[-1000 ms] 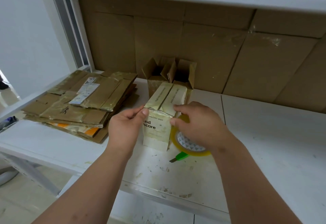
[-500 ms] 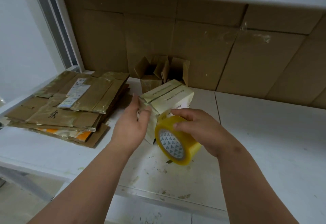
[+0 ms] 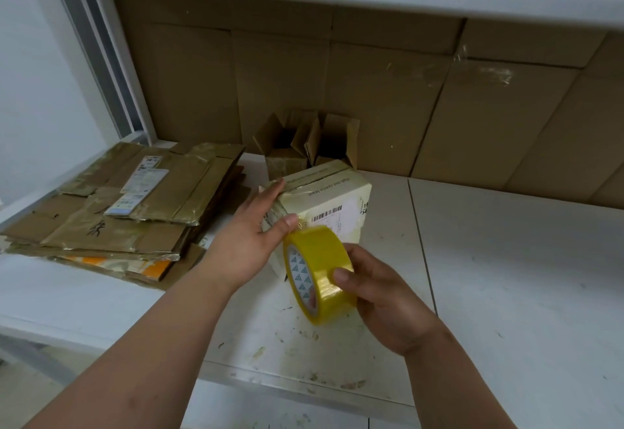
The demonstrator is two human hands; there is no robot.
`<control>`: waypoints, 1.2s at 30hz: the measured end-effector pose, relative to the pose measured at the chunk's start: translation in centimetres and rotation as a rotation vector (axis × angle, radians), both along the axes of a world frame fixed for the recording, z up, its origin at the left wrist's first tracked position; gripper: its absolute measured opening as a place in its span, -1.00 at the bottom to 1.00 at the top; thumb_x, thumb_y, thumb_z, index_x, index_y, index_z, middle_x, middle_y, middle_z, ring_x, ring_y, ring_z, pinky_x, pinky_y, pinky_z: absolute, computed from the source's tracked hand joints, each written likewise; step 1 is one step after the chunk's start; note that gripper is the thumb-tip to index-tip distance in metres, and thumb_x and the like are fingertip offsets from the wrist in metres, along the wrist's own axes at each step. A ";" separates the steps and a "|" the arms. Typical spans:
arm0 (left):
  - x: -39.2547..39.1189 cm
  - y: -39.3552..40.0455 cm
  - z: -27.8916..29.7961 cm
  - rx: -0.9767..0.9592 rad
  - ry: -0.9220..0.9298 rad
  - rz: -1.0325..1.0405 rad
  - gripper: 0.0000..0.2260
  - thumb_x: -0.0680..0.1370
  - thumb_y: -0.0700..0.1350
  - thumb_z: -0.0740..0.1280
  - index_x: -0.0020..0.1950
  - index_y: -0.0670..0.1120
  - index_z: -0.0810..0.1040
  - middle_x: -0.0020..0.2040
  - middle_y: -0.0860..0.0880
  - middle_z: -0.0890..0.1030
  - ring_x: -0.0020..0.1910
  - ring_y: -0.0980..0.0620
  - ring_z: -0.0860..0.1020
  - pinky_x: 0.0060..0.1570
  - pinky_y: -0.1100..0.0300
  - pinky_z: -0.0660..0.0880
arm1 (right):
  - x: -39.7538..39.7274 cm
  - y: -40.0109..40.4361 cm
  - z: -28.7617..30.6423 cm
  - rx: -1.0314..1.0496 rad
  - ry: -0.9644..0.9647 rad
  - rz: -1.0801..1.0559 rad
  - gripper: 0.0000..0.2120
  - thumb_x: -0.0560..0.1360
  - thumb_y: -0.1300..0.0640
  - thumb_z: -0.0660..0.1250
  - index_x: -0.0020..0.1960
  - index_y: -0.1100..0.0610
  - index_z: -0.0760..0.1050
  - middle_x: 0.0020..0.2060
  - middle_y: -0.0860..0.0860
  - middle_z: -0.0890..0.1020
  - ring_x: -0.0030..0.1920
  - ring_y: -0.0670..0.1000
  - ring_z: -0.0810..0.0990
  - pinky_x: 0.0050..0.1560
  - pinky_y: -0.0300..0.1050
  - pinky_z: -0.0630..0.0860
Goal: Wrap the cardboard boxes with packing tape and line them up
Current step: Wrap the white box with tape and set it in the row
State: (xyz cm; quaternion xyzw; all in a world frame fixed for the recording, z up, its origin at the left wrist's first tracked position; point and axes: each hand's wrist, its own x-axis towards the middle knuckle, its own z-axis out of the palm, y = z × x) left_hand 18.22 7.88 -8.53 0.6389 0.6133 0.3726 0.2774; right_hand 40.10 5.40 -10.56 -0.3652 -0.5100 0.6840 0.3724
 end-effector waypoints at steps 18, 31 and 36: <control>0.8 -0.1 -0.2 0.039 -0.189 0.233 -0.47 0.54 0.12 0.38 0.47 0.12 0.31 0.33 0.04 0.50 0.23 0.05 0.50 0.19 0.13 0.45 | -1.2 -3.3 -2.8 -0.011 0.001 -0.024 -0.62 0.39 0.11 0.37 0.18 0.22 0.57 -0.03 0.07 0.67 0.03 0.03 0.59 0.12 -0.05 0.47; 3.1 -2.4 0.6 0.045 -0.304 0.391 -0.86 0.53 -0.06 0.44 -0.16 -0.08 0.57 -0.14 -0.16 0.63 -0.09 -0.19 0.63 -0.17 0.05 0.54 | 2.3 -1.4 -2.0 0.137 -0.565 -0.246 -0.83 0.57 0.12 0.31 0.07 -0.04 0.64 -0.02 -0.11 0.64 0.01 -0.10 0.59 -0.04 -0.28 0.47; 3.5 -2.9 0.7 -0.052 -0.341 0.416 -0.74 0.57 0.00 0.40 -0.14 -0.20 0.57 -0.23 -0.11 0.63 -0.22 -0.06 0.62 -0.10 0.00 0.57 | 2.4 0.2 -3.8 0.434 -1.160 0.071 -0.43 0.55 0.27 0.23 0.45 -0.22 0.34 0.04 -0.09 0.35 0.03 -0.01 0.51 0.09 -0.16 0.51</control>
